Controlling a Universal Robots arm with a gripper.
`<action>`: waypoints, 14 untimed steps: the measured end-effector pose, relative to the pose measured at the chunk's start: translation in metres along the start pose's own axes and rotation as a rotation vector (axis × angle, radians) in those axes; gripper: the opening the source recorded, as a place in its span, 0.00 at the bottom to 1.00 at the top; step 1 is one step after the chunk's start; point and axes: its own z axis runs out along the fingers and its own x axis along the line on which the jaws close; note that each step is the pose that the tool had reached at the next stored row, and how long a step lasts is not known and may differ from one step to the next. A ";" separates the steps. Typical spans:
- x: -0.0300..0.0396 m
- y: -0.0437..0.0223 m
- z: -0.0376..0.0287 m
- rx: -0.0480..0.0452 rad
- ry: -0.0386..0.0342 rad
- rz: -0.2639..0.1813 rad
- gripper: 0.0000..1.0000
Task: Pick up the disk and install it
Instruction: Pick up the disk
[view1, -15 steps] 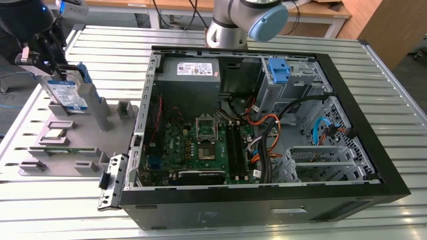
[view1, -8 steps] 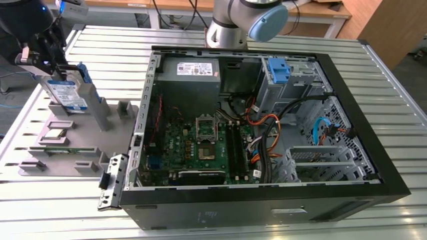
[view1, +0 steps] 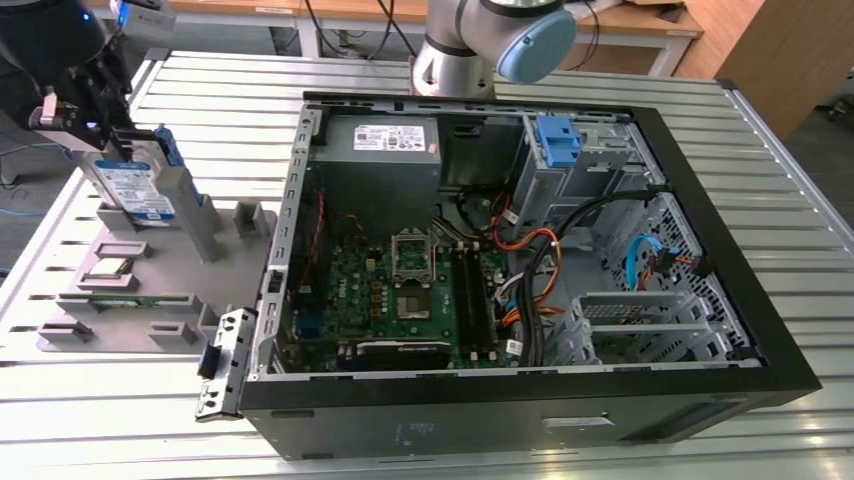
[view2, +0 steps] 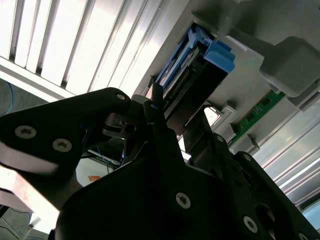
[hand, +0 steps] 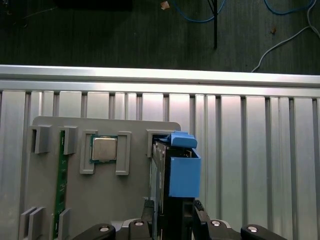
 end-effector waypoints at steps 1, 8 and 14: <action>0.0000 0.0000 0.0000 0.0000 0.0000 0.000 0.42; 0.0000 0.0001 -0.0001 -0.0002 0.0001 0.000 0.41; 0.0000 0.0002 0.0000 0.0000 0.0000 0.000 0.35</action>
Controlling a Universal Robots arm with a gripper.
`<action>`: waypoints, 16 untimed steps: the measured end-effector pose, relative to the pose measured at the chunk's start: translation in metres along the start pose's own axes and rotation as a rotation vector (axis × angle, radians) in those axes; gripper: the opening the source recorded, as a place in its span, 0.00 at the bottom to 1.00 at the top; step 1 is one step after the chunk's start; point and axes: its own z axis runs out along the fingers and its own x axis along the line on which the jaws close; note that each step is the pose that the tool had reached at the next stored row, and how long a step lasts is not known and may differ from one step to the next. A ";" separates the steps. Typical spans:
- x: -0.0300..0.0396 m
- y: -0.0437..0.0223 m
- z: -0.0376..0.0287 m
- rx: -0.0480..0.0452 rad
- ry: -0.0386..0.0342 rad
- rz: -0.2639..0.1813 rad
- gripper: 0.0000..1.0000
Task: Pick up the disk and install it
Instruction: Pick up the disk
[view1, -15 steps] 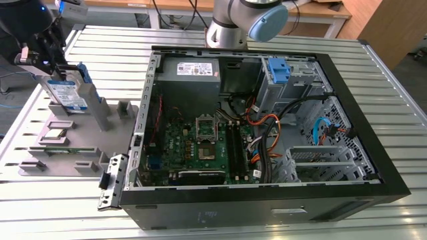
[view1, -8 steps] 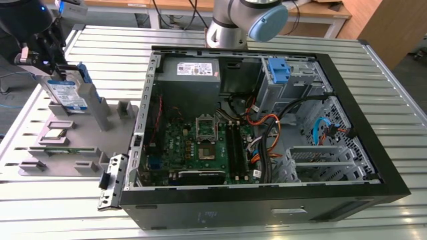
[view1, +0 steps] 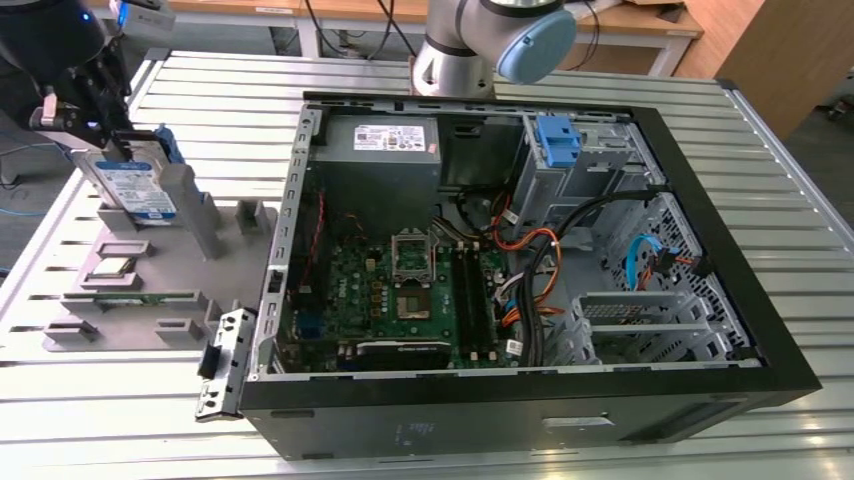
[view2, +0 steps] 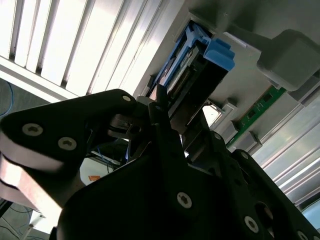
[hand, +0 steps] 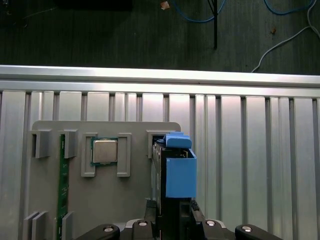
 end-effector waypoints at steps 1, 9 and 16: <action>0.0000 0.0000 0.0000 0.0000 0.0000 0.000 0.35; 0.0000 0.0001 0.0000 0.0000 0.0000 0.000 0.35; 0.0000 0.0002 0.0000 0.0001 0.0000 0.000 0.43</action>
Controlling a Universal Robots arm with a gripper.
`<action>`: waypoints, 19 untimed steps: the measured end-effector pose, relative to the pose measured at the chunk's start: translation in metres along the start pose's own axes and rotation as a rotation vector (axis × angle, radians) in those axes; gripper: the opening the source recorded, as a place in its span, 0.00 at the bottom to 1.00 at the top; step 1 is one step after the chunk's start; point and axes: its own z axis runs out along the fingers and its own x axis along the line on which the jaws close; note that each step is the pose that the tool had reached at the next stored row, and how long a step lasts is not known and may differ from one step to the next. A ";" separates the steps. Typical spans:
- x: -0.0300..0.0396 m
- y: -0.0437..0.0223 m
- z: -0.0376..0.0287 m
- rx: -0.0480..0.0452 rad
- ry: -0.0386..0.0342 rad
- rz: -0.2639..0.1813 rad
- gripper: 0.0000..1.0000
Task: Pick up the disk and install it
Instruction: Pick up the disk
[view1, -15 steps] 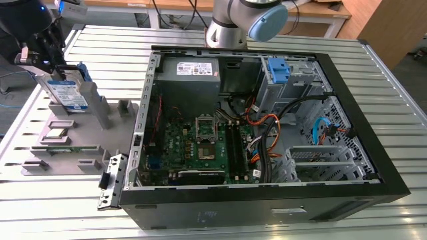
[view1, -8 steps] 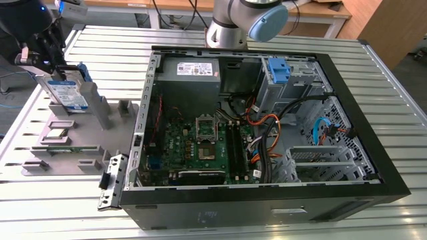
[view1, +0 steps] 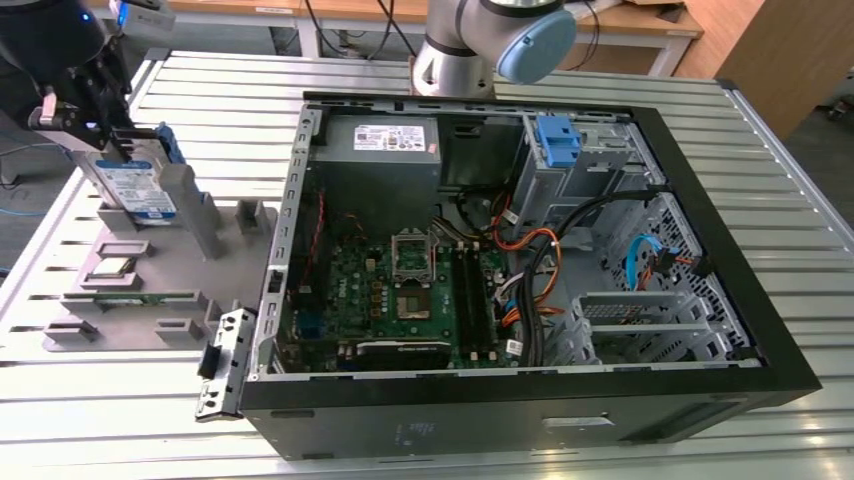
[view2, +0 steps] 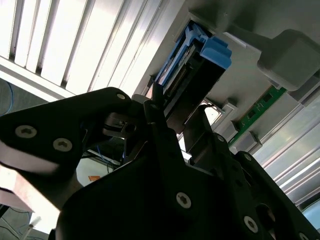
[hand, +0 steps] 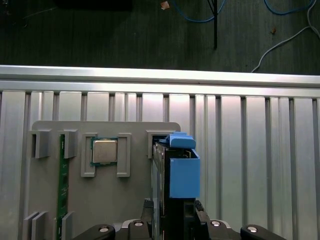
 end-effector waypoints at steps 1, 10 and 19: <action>0.0000 0.0000 0.0000 0.0000 0.0000 0.000 0.43; 0.0000 0.0000 0.0000 0.0008 -0.0003 0.010 0.43; 0.0000 0.0000 0.0000 0.0008 -0.0004 0.010 0.41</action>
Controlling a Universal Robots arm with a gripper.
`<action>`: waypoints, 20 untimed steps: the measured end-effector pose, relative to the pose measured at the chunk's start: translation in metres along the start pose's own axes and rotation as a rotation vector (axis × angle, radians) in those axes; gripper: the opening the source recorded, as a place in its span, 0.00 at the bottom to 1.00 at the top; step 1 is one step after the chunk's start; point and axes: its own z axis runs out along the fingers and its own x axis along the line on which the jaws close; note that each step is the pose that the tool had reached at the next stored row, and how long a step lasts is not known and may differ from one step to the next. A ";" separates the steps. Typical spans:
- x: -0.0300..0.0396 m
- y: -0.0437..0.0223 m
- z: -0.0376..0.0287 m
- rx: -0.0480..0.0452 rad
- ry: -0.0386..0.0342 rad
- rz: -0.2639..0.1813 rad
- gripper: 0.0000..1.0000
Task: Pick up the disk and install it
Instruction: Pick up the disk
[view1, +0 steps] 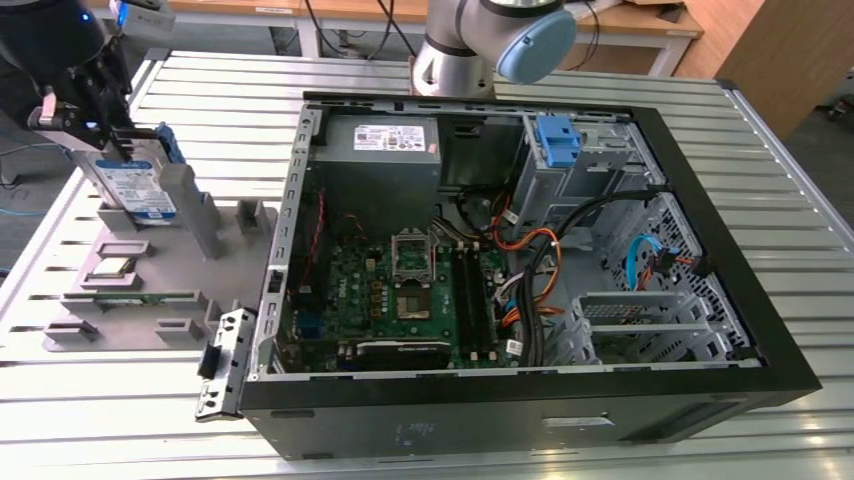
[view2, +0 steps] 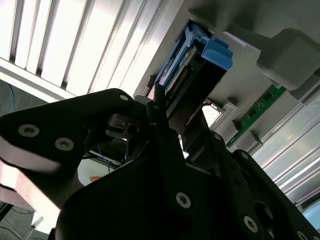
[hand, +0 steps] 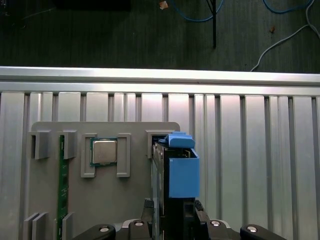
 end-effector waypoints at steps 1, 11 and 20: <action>0.0000 0.0000 0.0000 0.0000 0.0002 0.000 0.41; 0.0000 0.0000 0.0000 -0.0001 0.0000 0.000 0.35; -0.0002 0.0001 -0.0027 0.0002 -0.0001 0.000 0.35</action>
